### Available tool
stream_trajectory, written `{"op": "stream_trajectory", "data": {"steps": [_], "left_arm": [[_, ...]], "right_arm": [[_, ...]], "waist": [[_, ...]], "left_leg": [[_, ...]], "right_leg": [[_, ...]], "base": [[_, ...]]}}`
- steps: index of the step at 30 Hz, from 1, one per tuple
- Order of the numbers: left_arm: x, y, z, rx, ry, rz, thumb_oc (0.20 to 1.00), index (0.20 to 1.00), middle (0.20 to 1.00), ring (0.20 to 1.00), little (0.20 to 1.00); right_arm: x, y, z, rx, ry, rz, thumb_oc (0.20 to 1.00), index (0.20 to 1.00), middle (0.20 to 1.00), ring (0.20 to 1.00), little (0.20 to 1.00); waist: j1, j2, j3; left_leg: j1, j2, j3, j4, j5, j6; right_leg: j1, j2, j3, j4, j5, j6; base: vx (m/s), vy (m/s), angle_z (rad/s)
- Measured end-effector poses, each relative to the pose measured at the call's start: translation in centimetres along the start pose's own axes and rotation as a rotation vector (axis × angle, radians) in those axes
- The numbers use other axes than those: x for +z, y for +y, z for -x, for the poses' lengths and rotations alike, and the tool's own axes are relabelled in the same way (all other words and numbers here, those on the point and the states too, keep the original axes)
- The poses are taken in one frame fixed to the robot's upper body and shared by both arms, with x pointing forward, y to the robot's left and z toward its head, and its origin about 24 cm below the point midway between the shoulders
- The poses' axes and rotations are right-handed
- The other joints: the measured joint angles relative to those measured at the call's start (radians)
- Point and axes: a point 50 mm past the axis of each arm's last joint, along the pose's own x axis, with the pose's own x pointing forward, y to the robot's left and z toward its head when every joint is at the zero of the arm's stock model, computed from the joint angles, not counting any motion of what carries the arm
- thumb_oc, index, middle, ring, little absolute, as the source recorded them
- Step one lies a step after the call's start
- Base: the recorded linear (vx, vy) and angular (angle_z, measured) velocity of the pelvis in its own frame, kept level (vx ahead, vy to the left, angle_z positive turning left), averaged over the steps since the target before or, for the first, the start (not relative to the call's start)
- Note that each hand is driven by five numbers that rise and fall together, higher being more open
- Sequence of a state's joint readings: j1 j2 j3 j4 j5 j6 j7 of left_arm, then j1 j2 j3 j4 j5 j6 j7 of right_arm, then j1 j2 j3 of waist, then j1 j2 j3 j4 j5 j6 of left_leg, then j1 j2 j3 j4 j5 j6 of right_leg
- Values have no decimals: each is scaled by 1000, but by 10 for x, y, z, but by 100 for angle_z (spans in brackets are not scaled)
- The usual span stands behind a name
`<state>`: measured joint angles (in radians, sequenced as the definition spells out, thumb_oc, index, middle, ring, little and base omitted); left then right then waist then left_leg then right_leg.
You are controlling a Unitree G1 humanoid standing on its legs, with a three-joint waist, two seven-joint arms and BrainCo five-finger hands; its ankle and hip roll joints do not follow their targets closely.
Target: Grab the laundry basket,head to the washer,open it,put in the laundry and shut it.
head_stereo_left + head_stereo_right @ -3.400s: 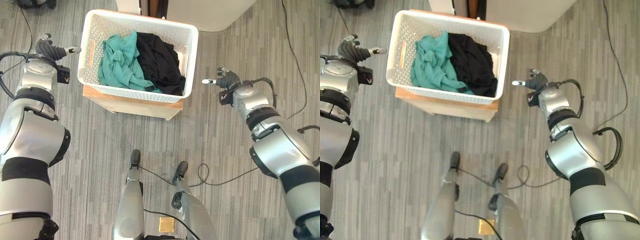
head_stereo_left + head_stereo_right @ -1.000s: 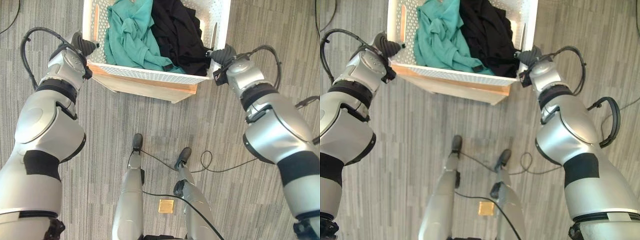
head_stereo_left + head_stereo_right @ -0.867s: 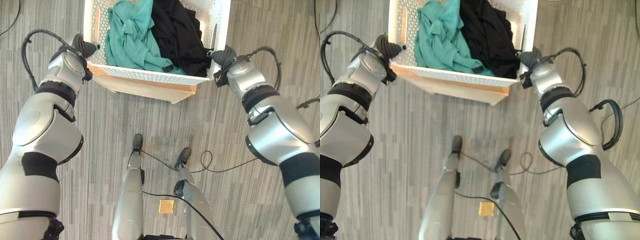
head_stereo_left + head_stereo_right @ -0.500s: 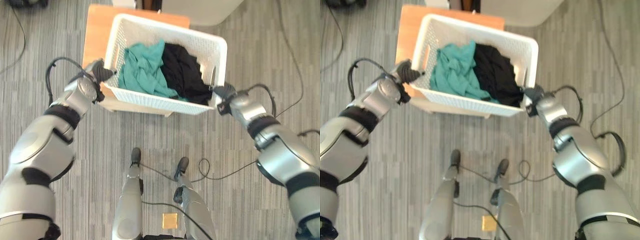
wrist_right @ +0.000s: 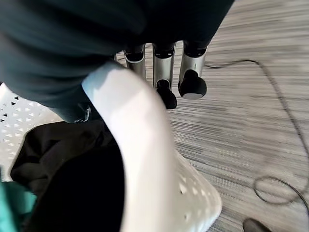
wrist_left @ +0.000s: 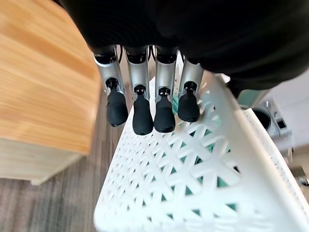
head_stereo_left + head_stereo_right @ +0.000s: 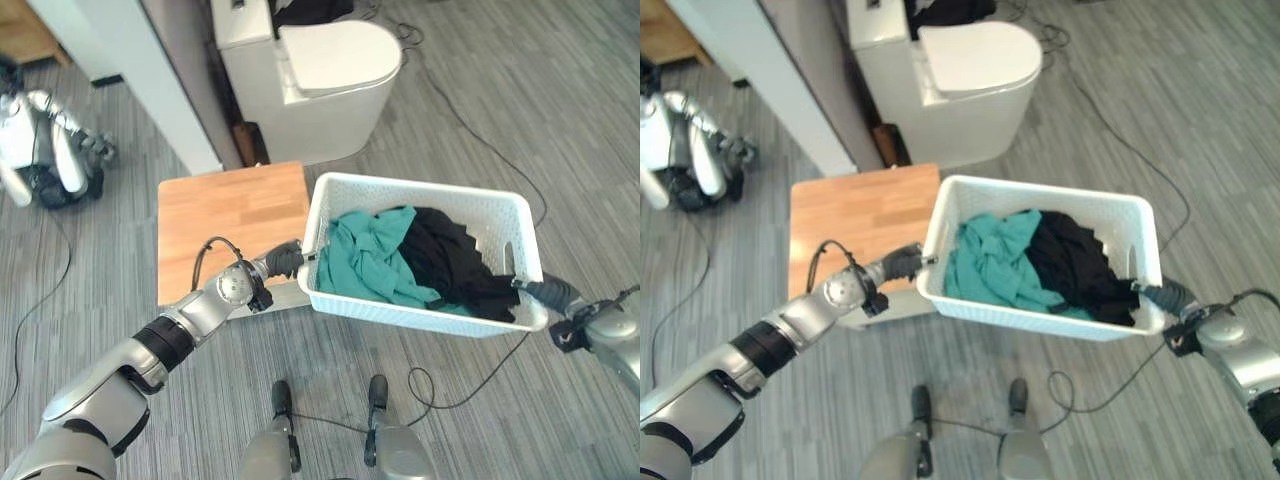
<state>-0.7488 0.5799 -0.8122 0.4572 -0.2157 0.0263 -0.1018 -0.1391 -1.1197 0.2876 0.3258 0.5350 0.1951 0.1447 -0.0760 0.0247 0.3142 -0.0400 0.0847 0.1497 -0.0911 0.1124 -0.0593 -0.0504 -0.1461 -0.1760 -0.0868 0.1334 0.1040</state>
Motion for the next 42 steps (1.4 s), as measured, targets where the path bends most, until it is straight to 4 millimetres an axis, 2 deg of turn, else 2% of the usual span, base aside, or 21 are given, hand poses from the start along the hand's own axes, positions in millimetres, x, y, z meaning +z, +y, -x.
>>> {"op": "stream_trajectory", "data": {"steps": [1,6,12,13,15,16,17,18,20,21,23,24,25,27,29,31,35,36,37,39,42], "left_arm": [[0,-5,-3,-14,2,6,200,200,200,200,200],[6,-25,-16,-61,-1,5,200,200,200,200,200],[4,-26,-16,-59,9,9,200,200,200,200,200],[3,-25,-16,-54,14,9,200,200,200,200,200],[1,-23,-15,-48,16,7,200,200,200,200,200],[0,-21,-14,-41,21,10,200,200,200,200,200],[-2,-21,-15,-38,32,11,200,200,200,200,200],[-2,-18,-15,-21,35,11,200,200,200,200,200],[-6,-16,-13,-15,47,8,200,200,200,200,200],[-11,-14,-11,-10,64,-1,200,200,200,200,200],[-17,-11,-9,-2,82,-5,200,200,200,200,200],[-21,-9,-7,7,99,-9,200,200,200,200,200],[-23,-7,-6,11,104,-11,200,200,200,200,200],[-27,-8,-2,4,110,-8,200,200,200,200,200],[-29,-12,2,-8,106,-3,200,200,200,200,200],[-36,-14,7,3,116,31,200,200,200,200,200],[-41,-10,10,35,126,72,200,200,200,200,200],[-42,-8,11,49,128,86,200,200,200,200,200],[-44,-4,12,65,133,91,200,200,200,200,200],[-40,-1,10,72,123,86,200,200,200,200,200],[-41,-3,-4,69,164,88,200,200,200,200,200]], "right_arm": [[-10,3,3,13,29,-4,200,200,200,200,200],[-43,7,22,33,116,-36,200,200,200,200,200],[-53,19,22,65,135,-73,200,200,200,200,200],[-54,22,22,71,138,-82,200,200,200,200,200],[-55,26,15,65,134,-124,200,200,200,200,200],[-54,27,13,66,127,-133,200,200,200,200,200],[-55,31,12,78,130,-132,200,200,200,200,200],[-58,40,10,93,133,-158,200,200,200,200,200],[-61,48,8,108,138,-182,200,200,200,200,200],[-60,56,2,117,134,-202,200,200,200,200,200],[-58,62,-5,121,132,-213,200,200,200,200,200],[-53,64,-13,119,128,-203,200,200,200,200,200],[-49,65,-15,121,121,-197,200,200,200,200,200],[-53,70,-13,136,131,-187,200,200,200,200,200],[-63,80,-8,173,156,-194,200,200,200,200,200],[-57,78,-11,170,138,-181,200,200,200,200,200],[-42,73,-19,157,100,-144,200,200,200,200,200],[-39,75,-23,161,98,-146,200,200,200,200,200],[-37,78,-24,170,89,-147,200,200,200,200,200],[-35,79,-23,176,79,-142,200,200,200,200,200],[-42,78,-10,186,83,-123,200,200,200,200,200]], "waist": [[-22,2,-3],[-55,34,-51],[-52,38,-68],[-38,26,-68],[-7,0,-67],[11,1,-68],[-2,11,-74],[-24,2,-72],[-4,-31,-73],[2,-61,-77],[-4,-90,-79],[-10,-88,-77],[-5,-72,-68],[-11,-37,-59],[-12,-46,-56],[7,-36,-48],[-1,-15,-42],[3,-15,-42],[20,-15,-41],[-3,-19,-40],[-29,-19,-37]], "left_leg": [[15,6,0,0,0,-1],[25,30,0,-1,-13,-15],[17,51,-9,89,-44,-36],[3,34,-86,137,-54,-35],[-12,-69,-354,189,-138,1],[3,-113,-412,182,-151,15],[3,-118,-408,172,-170,22],[7,-127,-397,178,-187,13],[12,-132,-339,170,-193,25],[4,-151,-288,173,-191,47],[-4,-181,-199,171,-186,62],[-36,-187,-126,199,-196,86],[-35,-170,-87,193,-196,98],[-27,-129,-34,189,-196,103],[27,-127,-5,155,-198,100],[53,-112,55,148,-200,87],[86,-85,112,93,-187,53],[102,-69,132,79,-186,36],[118,-53,166,69,-187,26],[122,-35,164,73,-194,9],[127,47,94,114,-208,-23]], "right_leg": [[9,5,6,0,-5,0],[17,28,11,-1,-20,-12],[11,52,76,-2,-19,-30],[7,45,107,0,-9,-38],[-32,30,200,17,6,-33],[-48,26,230,17,14,-29],[-57,35,247,16,20,-20],[-60,36,264,17,36,-1],[-86,30,312,19,41,12],[-113,17,360,17,54,30],[-167,-16,366,21,35,28],[-224,-43,350,28,-31,42],[-245,-49,292,48,-46,44],[-239,-60,125,100,-36,47],[-126,-88,42,124,-18,35],[-118,-79,33,95,37,17],[-131,-32,45,56,53,-5],[-142,-33,-16,66,19,-8],[-141,-37,-65,72,24,-7],[-139,-24,-84,83,42,-27],[-160,42,-93,223,-76,-65]], "base": [[1,-102,-7],[-31,-100,-7],[-83,-7,-33],[-114,108,-65],[-50,89,-107],[-45,131,-108],[-88,218,-72],[-181,321,-60],[-165,232,-84],[-109,97,-112],[-129,96,-140],[-80,37,-147],[-44,9,-147],[-2,0,-89],[46,-36,-63],[56,-64,-83],[120,-179,-61],[81,-103,-78],[268,-353,-75],[316,-422,-26],[325,-429,17]]}}
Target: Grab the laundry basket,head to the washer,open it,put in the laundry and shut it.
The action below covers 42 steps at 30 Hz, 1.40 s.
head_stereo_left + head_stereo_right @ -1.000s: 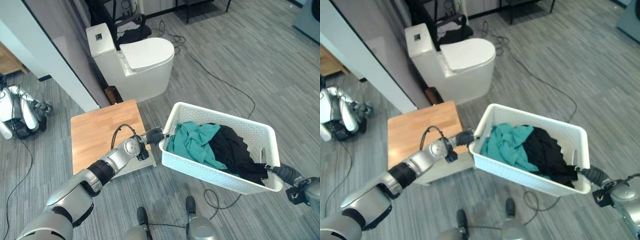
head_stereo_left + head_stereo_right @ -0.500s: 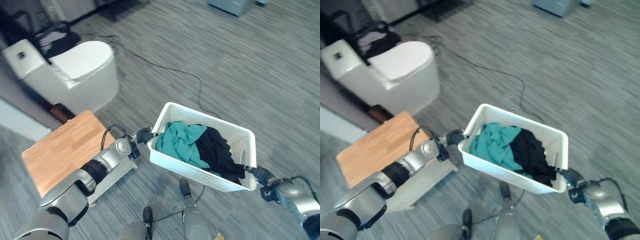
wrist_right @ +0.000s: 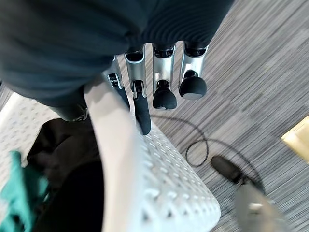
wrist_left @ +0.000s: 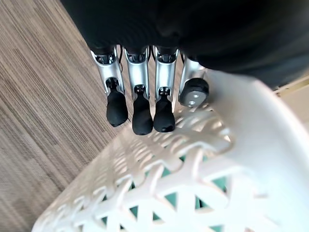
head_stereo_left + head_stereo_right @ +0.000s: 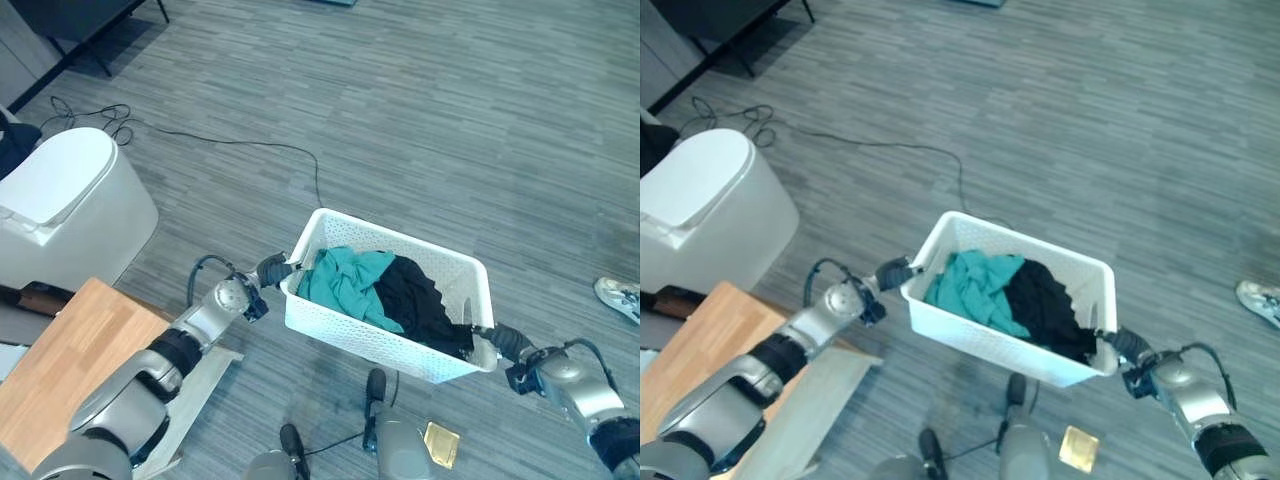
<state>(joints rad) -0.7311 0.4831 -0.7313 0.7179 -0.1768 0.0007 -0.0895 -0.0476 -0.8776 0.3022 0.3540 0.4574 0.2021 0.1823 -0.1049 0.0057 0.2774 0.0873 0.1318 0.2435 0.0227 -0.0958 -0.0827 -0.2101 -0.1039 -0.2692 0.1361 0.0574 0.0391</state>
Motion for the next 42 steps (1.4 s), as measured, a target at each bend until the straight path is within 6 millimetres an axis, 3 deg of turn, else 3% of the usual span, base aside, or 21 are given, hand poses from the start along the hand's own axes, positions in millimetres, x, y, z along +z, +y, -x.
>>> {"op": "stream_trajectory", "data": {"steps": [3,5,6,7,9,11,12,15,16,17,19,20,21,26,28,31,34,35,37,39,42], "left_arm": [[-3,8,2,17,12,-8,200,200,200,200,200],[-1,12,4,24,8,-45,200,200,200,200,200],[0,18,6,31,0,-53,200,200,200,200,200],[8,22,6,39,-26,-66,200,200,200,200,200],[-1,23,13,53,-15,-56,200,200,200,200,200],[-21,20,21,63,40,-27,200,200,200,200,200],[-28,22,24,69,61,-32,200,200,200,200,200],[-37,21,27,73,91,-21,200,200,200,200,200],[-48,17,34,65,122,-24,200,200,200,200,200],[-47,27,37,105,117,-11,200,200,200,200,200],[-40,36,39,132,79,8,200,200,200,200,200],[-43,28,38,127,86,19,200,200,200,200,200],[-44,27,39,106,92,-7,200,200,200,200,200],[-34,36,32,136,80,-16,200,200,200,200,200],[-19,43,26,168,37,0,200,200,200,200,200],[-17,45,25,179,30,14,200,200,200,200,200],[-27,41,27,168,65,20,200,200,200,200,200],[-30,34,25,161,68,39,200,200,200,200,200],[-36,27,22,177,83,84,200,200,200,200,200],[-37,33,25,194,88,78,200,200,200,200,200],[-34,27,23,172,65,78,200,200,200,200,200]], "right_arm": [[5,3,1,27,-21,0,200,200,200,200,200],[5,5,4,29,-48,-25,200,200,200,200,200],[5,11,3,54,-36,5,200,200,200,200,200],[5,10,3,51,-35,-12,200,200,200,200,200],[20,10,-9,39,-72,-37,200,200,200,200,200],[19,18,-14,75,-45,3,200,200,200,200,200],[14,31,-17,109,-33,-5,200,200,200,200,200],[5,50,-33,116,6,-81,200,200,200,200,200],[3,54,-29,126,-6,-77,200,200,200,200,200],[15,53,-29,126,-56,-49,200,200,200,200,200],[-3,82,-33,168,-6,-132,200,200,200,200,200],[-12,85,-30,172,22,-129,200,200,200,200,200],[-15,83,-29,167,23,-132,200,200,200,200,200],[-1,74,-27,158,-28,-107,200,200,200,200,200],[9,62,-28,123,-64,-107,200,200,200,200,200],[10,61,-28,116,-64,-101,200,200,200,200,200],[1,71,-27,138,-41,-122,200,200,200,200,200],[-6,73,-26,137,-21,-135,200,200,200,200,200],[2,63,-34,94,-25,-130,200,200,200,200,200],[13,59,-36,92,-53,-107,200,200,200,200,200],[2,59,-30,104,-26,-100,200,200,200,200,200]], "waist": [[18,-65,0],[76,-87,0],[81,-114,5],[100,-141,15],[155,-140,44],[202,-75,38],[215,-87,41],[236,-137,37],[257,-49,5],[228,-79,2],[204,-243,-6],[218,-228,-38],[227,-180,-63],[176,-139,-42],[167,-57,7],[139,-39,16],[120,-116,-33],[115,-120,-58],[135,-62,-77],[135,-70,-72],[105,-77,-55]], "left_leg": [[-132,94,-116,333,4,-8],[-346,163,-179,746,76,102],[-470,117,-238,802,72,76],[-561,73,-218,808,74,81],[-624,-53,-196,299,74,74],[-581,-87,-181,-34,137,10],[-581,-138,-181,-79,133,16],[-574,-291,-80,65,107,199],[-399,-221,-175,-33,220,375],[-421,-233,-142,45,287,350],[-442,-323,10,262,133,307],[-384,-314,1,218,103,358],[-334,-258,-64,160,85,286],[-130,-240,-204,37,80,296],[-42,-158,-235,3,73,285],[32,-113,-232,16,64,264],[103,-108,-229,101,-73,21],[126,-82,-234,122,-133,-36],[107,-34,-230,68,-161,-24],[74,-51,-216,36,-161,-15],[98,-4,-199,-2,-40,-1]], "right_leg": [[43,93,9,-4,-54,-90],[76,151,28,-32,-58,-162],[126,176,11,-41,-99,-231],[125,177,9,-40,-101,-222],[139,166,-52,-9,-227,-26],[235,213,-31,-20,-209,-142],[286,229,-33,-38,-228,-117],[350,260,24,11,-260,-23],[293,320,38,331,-399,-24],[255,148,153,331,-522,74],[409,63,146,167,-540,144],[389,86,130,232,-469,163],[356,136,99,314,-393,155],[93,-12,101,787,-316,82],[-68,-46,64,658,-335,47],[-144,-59,68,234,-196,8],[-119,-87,109,-50,2,-25],[-112,-78,132,-36,169,-26],[-104,16,116,-33,131,-64],[-75,43,115,-71,143,-76],[80,115,66,-61,40,-84]], "base": [[313,-731,-12],[233,-283,-13],[335,-223,26],[403,-45,48],[397,0,-44],[381,16,-69],[836,159,-6],[582,146,-10],[933,365,-70],[796,323,-35],[463,239,37],[289,200,-17],[357,247,-23],[236,117,21],[314,-29,10],[245,-133,30],[276,-218,68],[264,-234,57],[249,-234,2],[277,-254,-10],[411,-531,16]]}}
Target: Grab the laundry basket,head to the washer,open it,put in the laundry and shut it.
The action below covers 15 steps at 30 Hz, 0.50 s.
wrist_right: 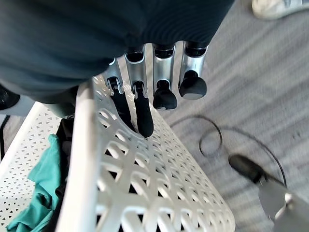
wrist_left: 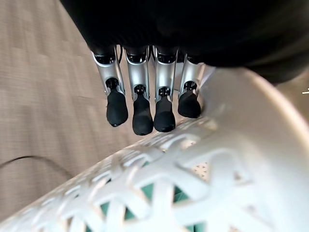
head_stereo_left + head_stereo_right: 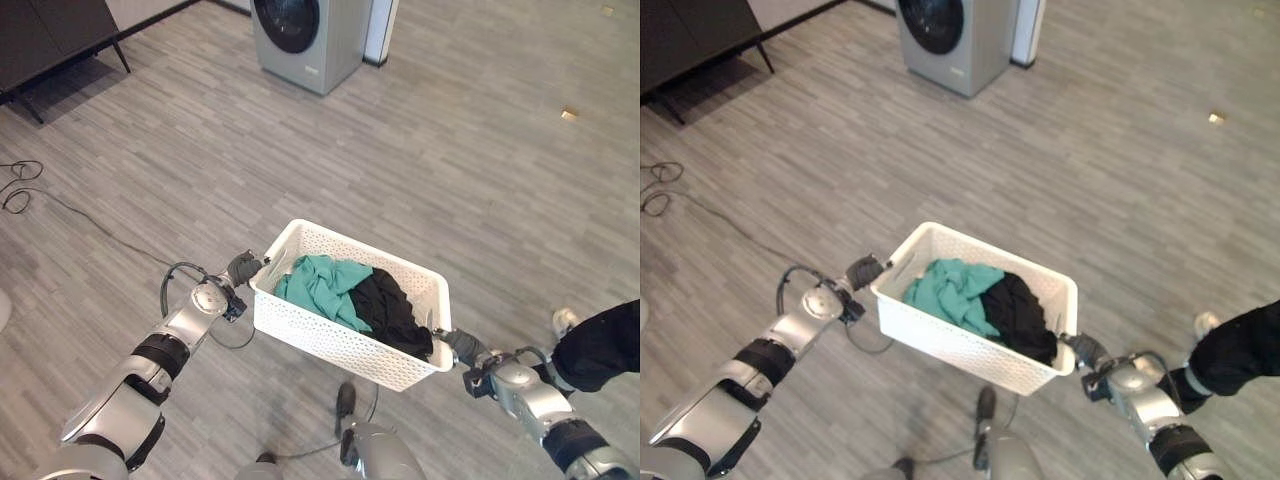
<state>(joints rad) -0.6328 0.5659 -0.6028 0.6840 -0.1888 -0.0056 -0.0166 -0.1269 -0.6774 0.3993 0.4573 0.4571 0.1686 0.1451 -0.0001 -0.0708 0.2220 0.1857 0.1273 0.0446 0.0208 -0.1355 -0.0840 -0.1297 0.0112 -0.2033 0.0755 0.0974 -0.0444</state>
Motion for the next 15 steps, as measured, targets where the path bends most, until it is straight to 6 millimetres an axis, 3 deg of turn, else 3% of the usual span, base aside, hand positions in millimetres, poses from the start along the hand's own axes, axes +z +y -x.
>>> {"op": "stream_trajectory", "data": {"steps": [2,3,4,5,6,7,9,11,12,13,14,15], "left_arm": [[6,-1,-2,5,-25,17,200,200,200,200,200],[6,-3,-1,-3,-30,9,200,200,200,200,200],[2,-2,1,-5,-17,6,200,200,200,200,200],[2,-2,1,-10,-16,5,200,200,200,200,200],[2,-2,1,-9,-14,4,200,200,200,200,200],[1,-1,1,-7,-11,3,200,200,200,200,200],[4,0,1,-4,-20,1,200,200,200,200,200],[5,5,1,9,-25,-2,200,200,200,200,200],[4,5,2,10,-22,-5,200,200,200,200,200],[6,6,2,12,-28,-5,200,200,200,200,200],[9,3,0,15,-42,14,200,200,200,200,200],[11,3,-1,18,-48,13,200,200,200,200,200]], "right_arm": [[-4,-1,5,1,-14,-15,200,200,200,200,200],[-8,0,9,6,-11,-17,200,200,200,200,200],[-8,-1,12,10,-15,-8,200,200,200,200,200],[-8,-2,13,10,-13,-2,200,200,200,200,200],[-7,-1,13,13,-16,3,200,200,200,200,200],[-7,-1,13,10,-18,2,200,200,200,200,200],[-5,-1,12,8,-21,4,200,200,200,200,200],[0,-2,11,4,-37,7,200,200,200,200,200],[-1,-1,11,7,-37,4,200,200,200,200,200],[-2,1,9,4,-34,-5,200,200,200,200,200],[-1,-2,7,-17,-30,-8,200,200,200,200,200],[2,-8,8,-28,-36,6,200,200,200,200,200]], "waist": [[-9,-17,-1],[11,-60,-11],[18,-71,-19],[14,-71,-18],[28,-73,-17],[27,-73,-16],[23,-83,-9],[17,-94,28],[18,-97,29],[16,-103,35],[41,-60,56],[53,-42,66]], "left_leg": [[-38,18,-15,104,-8,-20],[-141,20,-7,324,-36,-29],[-193,20,-27,427,-26,-22],[-236,21,-56,511,-13,-2],[-315,57,-50,662,0,34],[-353,75,-36,689,-4,33],[-377,72,-35,642,2,22],[-375,46,-33,403,33,-28],[-363,26,-35,310,45,-44],[-371,11,-36,244,62,-39],[-377,35,-113,88,121,-31],[-382,55,-123,53,144,-47]], "right_leg": [[16,21,-33,26,-61,7],[-7,14,-49,101,-119,0],[9,27,-45,91,-134,-62],[25,39,-50,78,-133,-72],[51,57,-53,43,-107,-94],[60,66,-55,33,-107,-96],[65,65,-55,24,-109,-99],[111,62,-56,-2,-108,-95],[125,63,-49,-18,-119,-73],[137,64,-50,-35,-126,-37],[104,58,-95,68,-220,70],[96,43,-95,109,-241,-8]], "base": [[162,-404,12],[94,-354,1],[131,-466,-10],[85,-259,-9],[63,-154,-6],[150,-73,-7],[181,-22,7],[236,65,0],[154,58,-1],[251,92,-20],[274,111,-33],[273,114,-32]]}}
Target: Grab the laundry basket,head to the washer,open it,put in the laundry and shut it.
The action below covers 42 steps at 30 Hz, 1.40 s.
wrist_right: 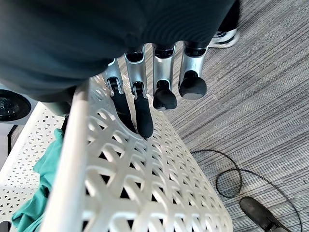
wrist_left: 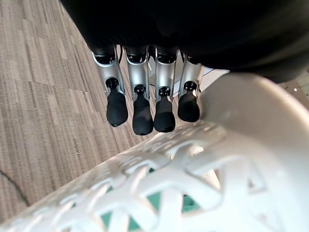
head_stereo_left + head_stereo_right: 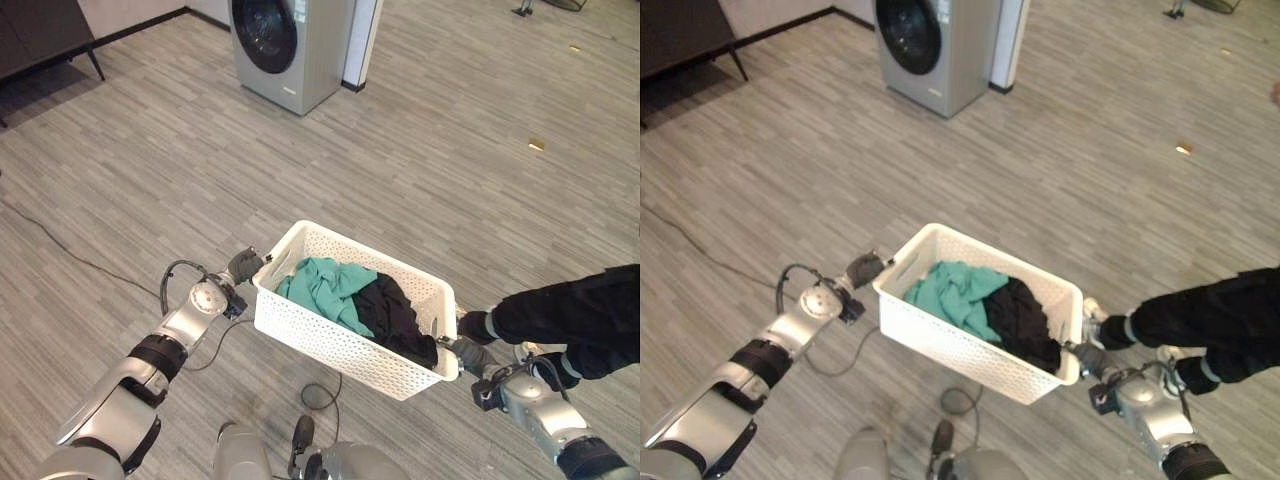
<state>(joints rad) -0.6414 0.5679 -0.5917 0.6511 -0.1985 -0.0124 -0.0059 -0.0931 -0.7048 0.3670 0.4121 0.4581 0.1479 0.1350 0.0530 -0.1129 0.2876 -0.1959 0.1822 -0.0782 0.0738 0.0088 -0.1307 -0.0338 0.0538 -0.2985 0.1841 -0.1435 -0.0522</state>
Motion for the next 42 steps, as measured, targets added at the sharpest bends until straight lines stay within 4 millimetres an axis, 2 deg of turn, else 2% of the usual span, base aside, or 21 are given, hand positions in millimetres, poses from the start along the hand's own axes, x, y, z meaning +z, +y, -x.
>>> {"op": "stream_trajectory", "data": {"steps": [1,3,7,9,10,11,13,14,16,18,20,22,24,26,29,30,31,32,37,40,42], "left_arm": [[-1,0,0,-1,6,-4,200,200,200,200,200],[-9,1,2,-2,35,-14,200,200,200,200,200],[-13,5,4,17,50,-11,200,200,200,200,200],[-15,7,5,20,54,-14,200,200,200,200,200],[-15,5,5,16,53,-10,200,200,200,200,200],[-16,5,5,12,57,-14,200,200,200,200,200],[-17,3,5,5,61,-21,200,200,200,200,200],[-16,3,4,9,60,-17,200,200,200,200,200],[-13,5,3,19,50,-16,200,200,200,200,200],[-5,13,1,41,23,-25,200,200,200,200,200],[-8,22,4,61,35,-46,200,200,200,200,200],[-9,22,4,63,39,-43,200,200,200,200,200],[-20,22,10,75,65,-16,200,200,200,200,200],[-26,16,12,67,79,-4,200,200,200,200,200],[-36,-3,17,25,100,26,200,200,200,200,200],[-43,-20,20,-9,116,54,200,200,200,200,200],[-44,-20,21,-8,119,56,200,200,200,200,200],[-68,-24,45,98,143,224,200,200,200,200,200],[-126,-66,98,78,357,333,200,200,200,200,200],[-132,-72,104,67,390,343,200,200,200,200,200],[-125,-63,96,90,355,342,200,200,200,200,200]], "right_arm": [[2,-1,-3,-8,-1,-5,200,200,200,200,200],[-2,5,-6,-6,9,-21,200,200,200,200,200],[-6,17,-9,11,15,-49,200,200,200,200,200],[-4,18,-10,11,9,-51,200,200,200,200,200],[-5,16,-10,6,13,-48,200,200,200,200,200],[-7,17,-13,5,27,-58,200,200,200,200,200],[-8,16,-15,-2,36,-62,200,200,200,200,200],[-10,19,-14,8,36,-65,200,200,200,200,200],[-10,20,-14,12,32,-68,200,200,200,200,200],[-2,21,-16,11,-1,-66,200,200,200,200,200],[6,22,-19,14,-26,-65,200,200,200,200,200],[2,26,-19,21,-20,-76,200,200,200,200,200],[-6,40,-19,53,-6,-92,200,200,200,200,200],[-13,44,-17,59,10,-104,200,200,200,200,200],[-24,35,-11,26,48,-75,200,200,200,200,200],[-25,21,-8,-20,44,-86,200,200,200,200,200],[-26,21,-8,-21,46,-87,200,200,200,200,200],[-40,29,-15,-90,66,-104,200,200,200,200,200],[-87,33,2,-159,224,-110,200,200,200,200,200],[-97,31,6,-200,278,-97,200,200,200,200,200],[-98,23,9,-231,286,-67,200,200,200,200,200]], "waist": [[-10,21,15],[8,19,17],[23,30,12],[26,53,-2],[24,73,-13],[16,76,-20],[18,86,-24],[15,87,-23],[8,84,-25],[20,84,-28],[19,83,-29],[23,76,-32],[47,31,-60],[47,16,-82],[33,50,-101],[15,73,-125],[15,74,-124],[-13,77,-162],[-13,115,-174],[-6,116,-171],[-6,117,-128]], "left_leg": [[-15,35,-10,-33,32,-17],[-52,30,-33,-70,52,-10],[-30,-28,14,-18,59,6],[5,-64,18,-30,90,52],[26,-69,24,-56,151,122],[73,-92,44,-81,166,111],[103,-109,81,-81,149,138],[149,-128,83,-88,128,160],[175,-155,85,-95,114,169],[176,-167,92,-110,104,165],[173,-179,89,-113,100,159],[181,-182,85,-114,89,147],[213,-187,86,-137,77,128],[228,-185,78,-164,84,114],[226,-134,58,-164,85,93],[226,-97,59,-164,84,74],[226,-96,60,-164,84,74],[207,-94,87,-164,76,82],[190,-103,89,-164,66,90],[180,-101,81,-152,69,87],[102,-90,71,-16,40,49]], "right_leg": [[19,30,-8,-4,-6,-62],[31,33,-1,-16,1,-52],[124,32,45,-95,21,-40],[142,24,65,-101,14,-27],[147,27,70,-94,7,-14],[146,-3,82,-45,-19,28],[69,-48,103,153,-44,68],[-19,-108,117,378,-92,92],[-47,-170,133,381,-116,109],[-62,-248,99,183,-96,149],[-39,-282,99,-34,-7,187],[-19,-292,129,-93,70,203],[58,-285,123,-215,169,203],[94,-273,120,-280,248,214],[103,-218,97,-273,240,188],[105,-181,94,-273,234,162],[105,-181,93,-273,233,162],[81,-189,71,-273,231,159],[69,-198,60,-273,224,166],[71,-188,54,-273,214,167],[62,-176,44,-257,183,142]], "base": [[203,112,-13],[285,196,-19],[295,263,-23],[217,248,-34],[211,365,-19],[129,318,-29],[68,158,-29],[51,37,-14],[30,-71,5],[28,-125,2],[68,-84,5],[96,-82,20],[63,-83,5],[14,-34,9],[34,-31,11],[53,5,11],[66,45,-5],[59,49,-10],[51,-2,4],[27,-83,12],[-16,-66,24]]}}
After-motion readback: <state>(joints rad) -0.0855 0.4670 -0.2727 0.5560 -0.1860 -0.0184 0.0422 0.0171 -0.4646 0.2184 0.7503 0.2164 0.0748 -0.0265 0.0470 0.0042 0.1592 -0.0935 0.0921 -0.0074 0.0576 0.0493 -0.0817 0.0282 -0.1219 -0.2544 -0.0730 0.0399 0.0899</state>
